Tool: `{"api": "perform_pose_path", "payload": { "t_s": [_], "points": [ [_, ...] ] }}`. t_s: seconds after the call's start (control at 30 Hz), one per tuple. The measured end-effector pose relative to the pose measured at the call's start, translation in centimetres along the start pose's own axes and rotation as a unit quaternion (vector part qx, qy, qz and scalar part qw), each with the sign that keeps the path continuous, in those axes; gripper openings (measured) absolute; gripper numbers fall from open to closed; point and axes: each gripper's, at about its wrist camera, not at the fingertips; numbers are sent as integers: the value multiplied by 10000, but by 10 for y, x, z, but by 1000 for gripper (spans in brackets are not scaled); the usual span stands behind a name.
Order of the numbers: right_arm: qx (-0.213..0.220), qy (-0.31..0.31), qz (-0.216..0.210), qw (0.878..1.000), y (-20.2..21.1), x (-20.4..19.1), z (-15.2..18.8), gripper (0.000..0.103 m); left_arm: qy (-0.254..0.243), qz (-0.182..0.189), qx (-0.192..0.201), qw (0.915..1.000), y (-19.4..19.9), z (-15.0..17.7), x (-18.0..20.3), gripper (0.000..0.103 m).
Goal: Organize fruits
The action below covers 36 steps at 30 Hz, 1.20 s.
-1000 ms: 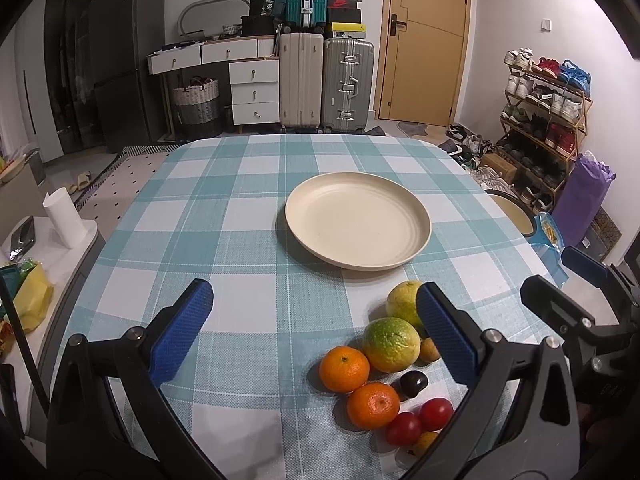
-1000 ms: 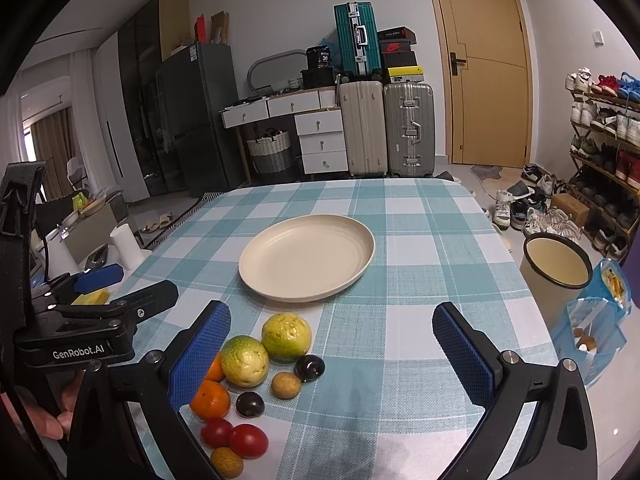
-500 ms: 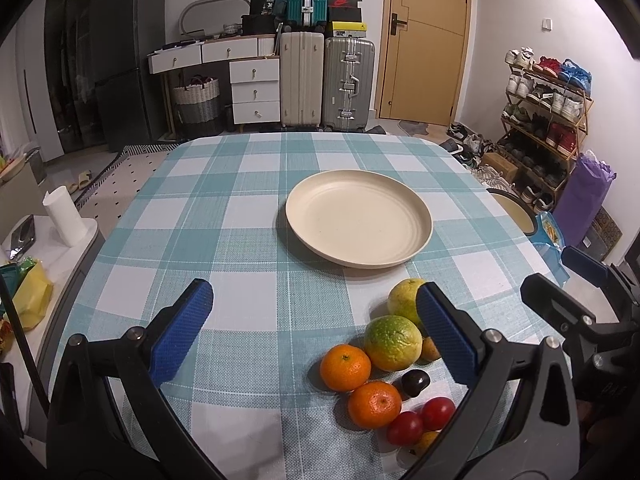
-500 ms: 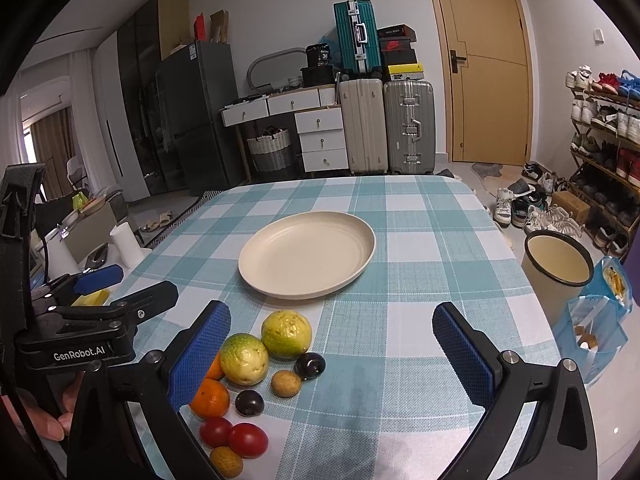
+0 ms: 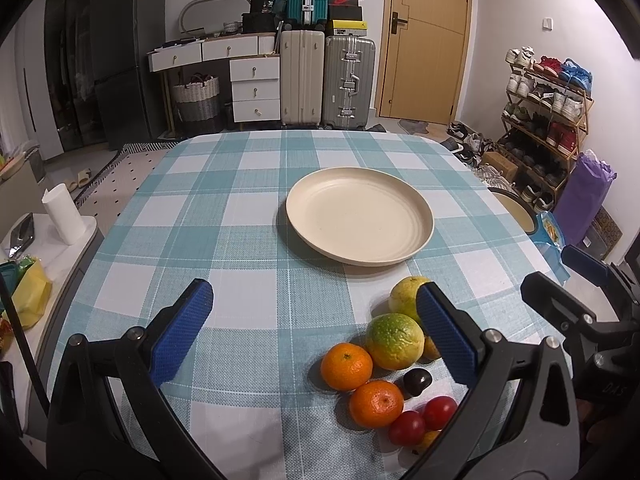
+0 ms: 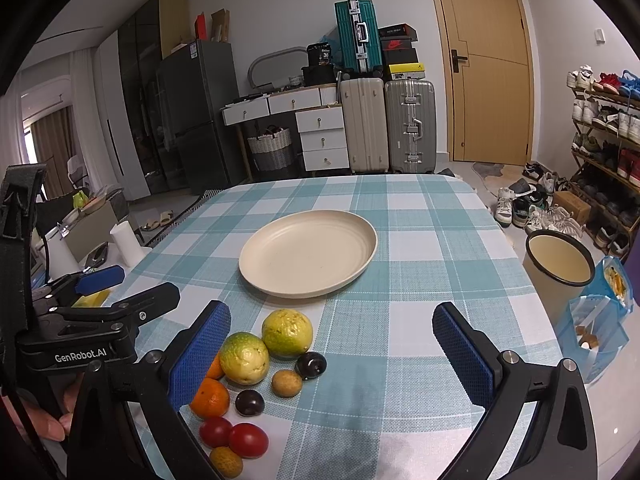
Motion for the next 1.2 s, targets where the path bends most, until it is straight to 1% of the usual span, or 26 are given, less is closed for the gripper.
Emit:
{"api": "perform_pose_path", "payload": {
  "t_s": [0.23, 0.43, 0.6, 0.73, 0.9, 1.2],
  "points": [
    [-2, 13, -11, 10000, -2, -1, 0, 103, 3, 3, -6, 10000, 0, 0, 0, 102],
    [-24, 31, -35, 10000, -6, -1, 0, 103, 16, -22, -8, 10000, -2, 6, -3, 102],
    [-97, 58, -131, 9999, -13, -2, 1, 103, 62, 30, -44, 10000, -6, 12, -7, 102],
    [-163, 28, -243, 9996, -21, -1, 1, 103, 117, 73, -102, 9999, -16, 11, -14, 102],
    [-337, 16, -442, 9985, -37, 1, 1, 103, 136, 30, -190, 9997, -30, 11, -20, 102],
    [-885, -228, -860, 9921, -81, 6, 3, 103, 286, 164, -411, 9986, -52, 11, -38, 102]
  ]
}}
Point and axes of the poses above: each gripper's, at about its wrist camera, not at the fingertips, and y roughly against the way its jaws point, x to its right, z to its underside, and after that the axes turned 4 degrees about z, right-handed
